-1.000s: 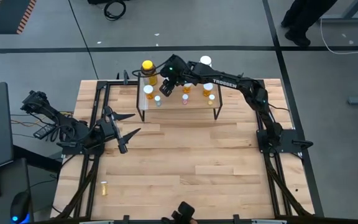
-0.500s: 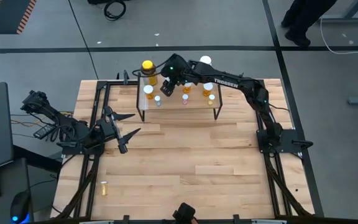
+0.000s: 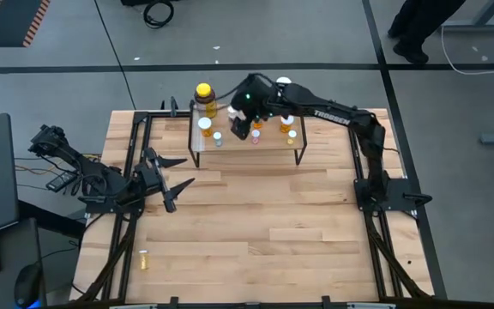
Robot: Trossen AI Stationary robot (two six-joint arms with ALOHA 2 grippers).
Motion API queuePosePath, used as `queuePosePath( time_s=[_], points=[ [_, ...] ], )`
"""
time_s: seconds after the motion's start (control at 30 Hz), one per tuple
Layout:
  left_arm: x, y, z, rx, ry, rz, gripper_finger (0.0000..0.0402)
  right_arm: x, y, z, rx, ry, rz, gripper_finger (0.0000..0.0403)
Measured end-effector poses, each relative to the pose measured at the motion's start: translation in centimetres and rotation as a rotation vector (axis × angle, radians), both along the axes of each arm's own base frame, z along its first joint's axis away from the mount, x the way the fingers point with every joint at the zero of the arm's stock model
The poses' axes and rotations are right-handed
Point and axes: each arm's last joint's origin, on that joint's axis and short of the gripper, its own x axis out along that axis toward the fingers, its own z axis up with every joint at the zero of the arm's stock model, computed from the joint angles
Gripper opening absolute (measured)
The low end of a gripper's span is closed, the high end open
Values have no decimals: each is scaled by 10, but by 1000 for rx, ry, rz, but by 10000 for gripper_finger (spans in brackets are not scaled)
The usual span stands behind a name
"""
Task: Pick and place medicine bottles onto shelf by color
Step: Put the yellow pill bottle on the shelf
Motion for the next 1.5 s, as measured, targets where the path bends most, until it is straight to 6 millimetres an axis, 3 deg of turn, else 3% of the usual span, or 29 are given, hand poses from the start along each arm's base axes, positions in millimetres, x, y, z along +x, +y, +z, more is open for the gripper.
queuePosePath(
  time_s=[0.33, 0.47, 0.6, 0.73, 0.83, 1.03, 1.17, 1.33, 1.5],
  points=[
    [0, 0, -2, -28, 1, 0, 283, 4, 104, -6, 89, 131, 195, 298],
    [0, 0, -10, -38, 50, 3, 283, 11, 143, -38, 42, 179, 207, 297],
    [-1, 1, -16, -52, 89, 10, 283, 17, 173, -87, -36, 179, 217, 297],
    [-2, 1, -21, -98, 106, -2, 283, 18, 193, -139, -16, 83, 231, 297],
    [-2, 0, -26, -182, 124, -60, 283, 16, 206, -160, 9, -6, 239, 297],
    [-1, -6, -40, -324, 230, -183, 281, 3, 248, -183, 13, -122, 342, 297],
    [7, -14, -70, -355, 311, -136, 265, -7, 272, -192, -56, -200, 377, 297],
    [15, -18, -96, -532, 366, -33, 237, -17, 282, -201, -119, -255, 353, 297],
    [12, -22, -94, -790, 496, 3, 204, -26, 286, -212, -97, -282, 333, 297]
  ],
)
